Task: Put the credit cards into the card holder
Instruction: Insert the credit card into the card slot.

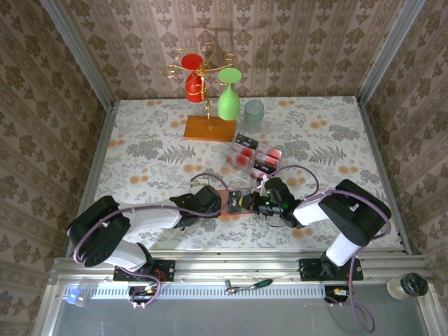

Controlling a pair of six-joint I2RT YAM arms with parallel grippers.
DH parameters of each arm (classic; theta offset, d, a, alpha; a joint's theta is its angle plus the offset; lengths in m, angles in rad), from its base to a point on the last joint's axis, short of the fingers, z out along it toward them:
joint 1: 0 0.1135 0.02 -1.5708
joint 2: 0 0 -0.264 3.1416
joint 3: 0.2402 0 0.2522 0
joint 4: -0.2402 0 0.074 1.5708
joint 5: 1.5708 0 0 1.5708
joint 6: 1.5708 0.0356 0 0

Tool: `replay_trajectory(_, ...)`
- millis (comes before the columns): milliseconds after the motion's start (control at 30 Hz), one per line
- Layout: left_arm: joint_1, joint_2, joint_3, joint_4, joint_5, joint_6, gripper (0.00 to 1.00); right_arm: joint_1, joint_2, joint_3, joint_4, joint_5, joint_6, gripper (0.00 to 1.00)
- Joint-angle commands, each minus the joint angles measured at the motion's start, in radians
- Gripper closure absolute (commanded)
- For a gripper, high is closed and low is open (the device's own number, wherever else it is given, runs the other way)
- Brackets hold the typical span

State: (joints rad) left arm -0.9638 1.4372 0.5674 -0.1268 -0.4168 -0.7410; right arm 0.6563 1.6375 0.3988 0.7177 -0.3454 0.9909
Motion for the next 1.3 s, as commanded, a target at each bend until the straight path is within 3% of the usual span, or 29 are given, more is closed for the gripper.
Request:
replay_trajectory(0,-0.006,0.011,0.003,-0.010,-0.022,-0.013,0.00,0.011,-0.014,0.001,-0.100,-0.003,-0.032,1.00)
replay_trajectory(733,-0.003,0.012,0.011,-0.002,-0.016,-0.003,0.00,0.016,0.115,0.130,-0.207,-0.090,-0.067,1.00)
replay_trajectory(933,0.024,-0.017,0.010,-0.024,0.005,-0.031,0.00,0.017,0.040,0.179,-0.390,-0.076,-0.162,0.65)
replay_trajectory(1033,0.034,-0.046,-0.008,-0.034,0.005,-0.049,0.00,0.017,-0.039,0.212,-0.534,-0.025,-0.232,0.57)
replay_trajectory(1133,0.041,-0.064,-0.026,-0.037,0.004,-0.060,0.00,0.017,-0.078,0.246,-0.633,0.011,-0.291,0.57)
replay_trajectory(1267,0.051,-0.065,-0.040,-0.039,0.004,-0.063,0.00,0.020,-0.079,0.297,-0.697,0.026,-0.341,0.68)
